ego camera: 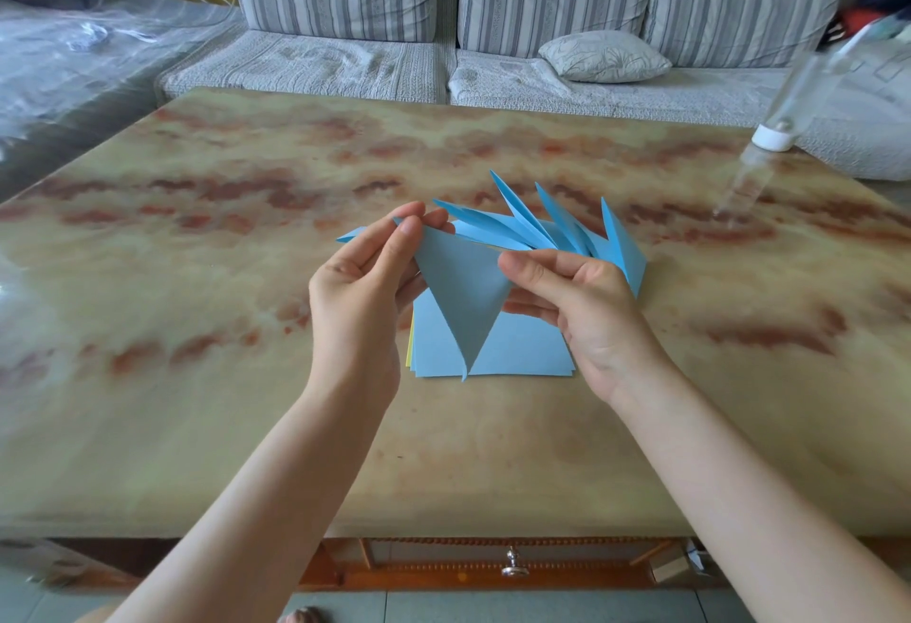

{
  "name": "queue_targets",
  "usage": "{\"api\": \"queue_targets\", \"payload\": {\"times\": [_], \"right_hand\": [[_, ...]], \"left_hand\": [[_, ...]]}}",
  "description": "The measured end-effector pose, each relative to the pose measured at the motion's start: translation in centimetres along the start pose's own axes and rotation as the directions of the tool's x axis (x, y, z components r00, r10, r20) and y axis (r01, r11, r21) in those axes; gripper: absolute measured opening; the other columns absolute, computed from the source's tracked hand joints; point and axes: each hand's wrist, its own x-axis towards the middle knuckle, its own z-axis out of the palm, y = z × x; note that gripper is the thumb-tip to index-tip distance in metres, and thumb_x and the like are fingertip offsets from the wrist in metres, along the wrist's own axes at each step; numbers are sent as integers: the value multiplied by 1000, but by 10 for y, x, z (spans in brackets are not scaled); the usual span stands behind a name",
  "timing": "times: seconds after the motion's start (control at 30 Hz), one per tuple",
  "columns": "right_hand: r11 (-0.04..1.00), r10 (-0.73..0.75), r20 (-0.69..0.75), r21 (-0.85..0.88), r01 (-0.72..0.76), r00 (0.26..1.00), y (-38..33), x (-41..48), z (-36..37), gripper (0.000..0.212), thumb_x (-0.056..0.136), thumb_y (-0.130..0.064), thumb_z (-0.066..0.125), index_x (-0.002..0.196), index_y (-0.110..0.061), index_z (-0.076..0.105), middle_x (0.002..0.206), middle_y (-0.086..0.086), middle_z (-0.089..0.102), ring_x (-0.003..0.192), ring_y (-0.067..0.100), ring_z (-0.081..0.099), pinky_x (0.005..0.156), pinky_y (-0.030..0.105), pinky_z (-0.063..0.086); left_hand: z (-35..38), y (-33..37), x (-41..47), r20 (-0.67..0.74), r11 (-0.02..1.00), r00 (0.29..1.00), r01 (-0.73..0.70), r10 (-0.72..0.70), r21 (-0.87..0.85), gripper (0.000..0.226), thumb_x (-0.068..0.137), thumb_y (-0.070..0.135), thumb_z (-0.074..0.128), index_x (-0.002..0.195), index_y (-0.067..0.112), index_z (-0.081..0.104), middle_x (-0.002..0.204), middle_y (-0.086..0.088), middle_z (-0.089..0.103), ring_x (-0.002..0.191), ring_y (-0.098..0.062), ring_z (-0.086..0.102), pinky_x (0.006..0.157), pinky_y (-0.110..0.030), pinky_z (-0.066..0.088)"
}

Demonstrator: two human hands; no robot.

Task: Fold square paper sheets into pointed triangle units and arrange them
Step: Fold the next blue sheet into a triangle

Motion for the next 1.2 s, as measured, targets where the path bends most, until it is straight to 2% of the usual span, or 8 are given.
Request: {"api": "queue_targets", "payload": {"times": [0.13, 0.27, 0.5, 0.73, 0.83, 1.0, 1.1, 1.2], "right_hand": [[999, -34, -42, -18, 33, 999, 0, 2, 1, 19, 61, -26, 75, 74, -13, 74, 75, 0, 74, 72, 13, 68, 70, 23, 56], [1000, -15, -42, -28, 14, 999, -2, 4, 0, 24, 60, -27, 76, 77, -10, 74, 81, 6, 74, 78, 18, 68, 78, 28, 58], [997, 68, 2, 44, -68, 998, 0, 3, 0, 27, 64, -31, 75, 81, -11, 73, 87, 8, 74, 76, 21, 69, 79, 31, 58], [1000, -28, -112, -16, 26, 993, -1, 4, 1, 3, 79, -13, 73, 79, -10, 73, 81, 7, 72, 75, 18, 67, 79, 29, 58], [997, -64, -135, -54, 57, 989, -1, 5, 0, 5, 81, -9, 71, 76, -9, 72, 78, 7, 72, 73, 18, 66, 78, 27, 57], [983, -99, -71, -159, 87, 992, -3, 7, -6, 5, 81, -7, 72, 77, -9, 72, 70, -2, 73, 67, 11, 66, 73, 21, 55], [958, -111, 24, -264, 113, 994, -6, 6, -9, 7, 82, -6, 72, 75, -10, 72, 68, -4, 72, 66, 6, 65, 68, 17, 53], [940, -93, 113, -317, 125, 989, -7, 5, -8, 8, 81, -5, 72, 75, -10, 72, 69, -5, 72, 66, 5, 66, 66, 16, 51]], "left_hand": [[1, 0, -1, -2, 999, 1000, 19, -20, -25, 21, 93, 8, 56, 85, 17, 73, 92, -3, 74, 91, -17, 67, 82, -26, 56], [1, 2, -1, -16, 999, 999, 34, -35, -27, 16, 93, 9, 57, 90, 15, 71, 94, -4, 74, 94, -18, 68, 83, -27, 56], [5, 0, -3, -102, 992, 992, 59, -71, -114, 13, 93, 9, 57, 101, 9, 67, 93, -3, 75, 86, -11, 70, 72, -19, 55], [7, 0, -5, -93, 987, 990, 90, -103, -132, 13, 94, 9, 56, 100, 11, 67, 96, -3, 75, 90, -12, 70, 73, -20, 55], [4, 2, -3, -46, 987, 991, 119, -125, -109, 15, 94, 7, 55, 93, 13, 68, 95, -3, 74, 84, -13, 70, 70, -21, 55], [-8, 11, 9, 9, 950, 996, 77, -84, 303, 9, 90, 19, 62, 95, 20, 70, 88, 4, 76, 87, -10, 69, 76, -22, 54], [-16, 17, 14, 156, 724, 983, -176, 95, 667, 12, 82, 29, 72, 93, 27, 73, 79, 11, 74, 79, 4, 67, 73, -9, 47], [-16, 18, 13, 308, 573, 951, -236, -30, 785, 5, 78, 30, 76, 82, 32, 75, 75, 14, 72, 71, 8, 63, 62, -5, 43]]}}
